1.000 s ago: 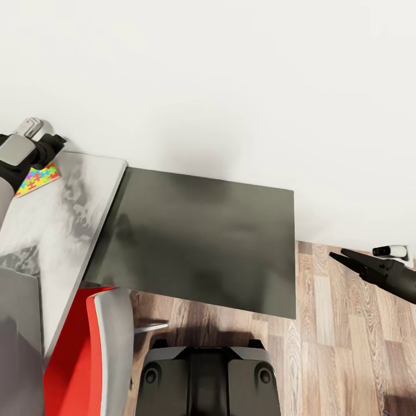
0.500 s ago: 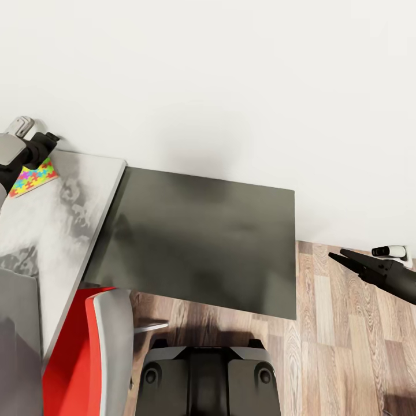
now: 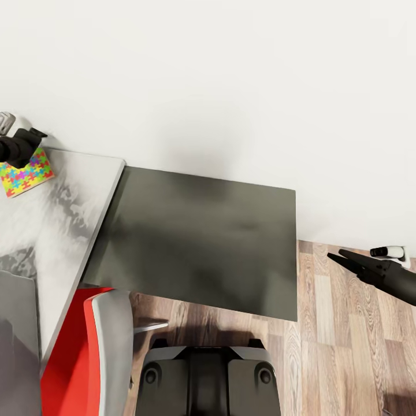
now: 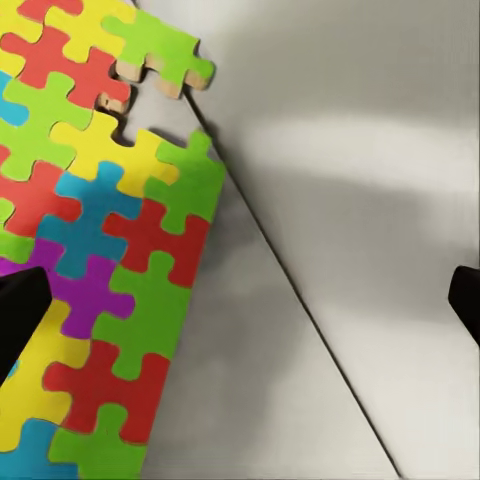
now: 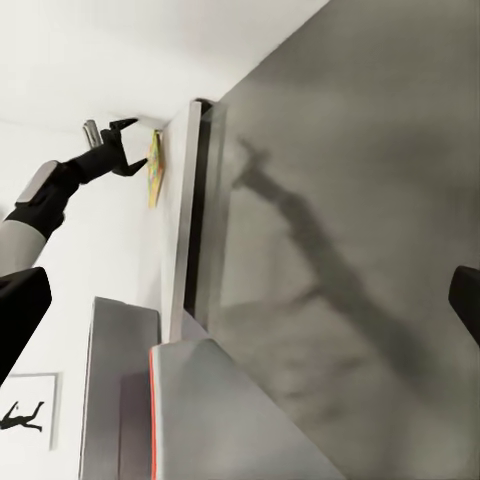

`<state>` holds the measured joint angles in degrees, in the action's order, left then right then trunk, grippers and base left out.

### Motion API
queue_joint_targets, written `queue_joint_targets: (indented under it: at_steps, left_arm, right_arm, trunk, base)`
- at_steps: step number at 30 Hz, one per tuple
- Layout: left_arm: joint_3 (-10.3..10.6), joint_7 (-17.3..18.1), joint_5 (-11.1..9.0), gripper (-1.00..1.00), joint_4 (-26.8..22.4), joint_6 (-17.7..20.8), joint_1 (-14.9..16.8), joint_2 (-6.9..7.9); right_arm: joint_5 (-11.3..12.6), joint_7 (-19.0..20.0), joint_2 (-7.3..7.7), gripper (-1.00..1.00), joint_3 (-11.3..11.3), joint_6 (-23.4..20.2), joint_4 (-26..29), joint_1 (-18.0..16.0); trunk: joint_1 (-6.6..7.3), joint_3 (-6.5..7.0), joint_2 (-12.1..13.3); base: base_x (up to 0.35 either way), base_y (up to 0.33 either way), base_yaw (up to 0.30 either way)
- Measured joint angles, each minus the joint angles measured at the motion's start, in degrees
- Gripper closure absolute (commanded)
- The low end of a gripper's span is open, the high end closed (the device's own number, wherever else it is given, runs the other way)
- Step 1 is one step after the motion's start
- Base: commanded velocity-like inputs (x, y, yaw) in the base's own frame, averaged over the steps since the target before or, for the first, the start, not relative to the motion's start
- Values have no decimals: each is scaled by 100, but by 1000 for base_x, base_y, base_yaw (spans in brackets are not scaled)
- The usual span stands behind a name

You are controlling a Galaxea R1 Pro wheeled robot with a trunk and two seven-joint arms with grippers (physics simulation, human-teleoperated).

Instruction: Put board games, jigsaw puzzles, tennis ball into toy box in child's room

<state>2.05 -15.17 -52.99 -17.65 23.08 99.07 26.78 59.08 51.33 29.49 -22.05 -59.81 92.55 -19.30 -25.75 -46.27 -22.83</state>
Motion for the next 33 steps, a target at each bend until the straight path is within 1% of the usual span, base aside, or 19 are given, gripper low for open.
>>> queue_joint_targets:
  at_steps: [2, 6, 19, 25, 33]
  left_arm:
    - [-1, -6, -52, -100, -175, 102, -51, 34]
    - [-4, -11, -102, -100, -350, 193, -101, 64]
    - [-6, -9, -154, -100, -519, 275, -147, 91]
    - [-6, -8, -158, -100, -532, 282, -151, 93]
    - [-3, -8, -157, -100, -543, 286, -154, 95]
  right_arm:
    - [0, 0, -10, -100, 4, 0, 0, 0]
    - [0, -1, -28, -100, 7, 0, 0, 0]
    - [-1, -2, -50, -100, 4, 0, 0, 0]
    - [-1, -2, -52, -100, 3, 1, 1, 0]
    - [-1, -3, -50, -100, 3, 1, 1, -1]
  trunk:
    - [0, 0, 0]
    - [0, 0, 0]
    - [0, 0, 0]
    - [0, 0, 0]
    - [0, 0, 0]
  base:
    - [0, 0, 0]
    - [0, 0, 0]
    - [0, 0, 13]
    - [0, 0, 154]
    - [0, 0, 235]
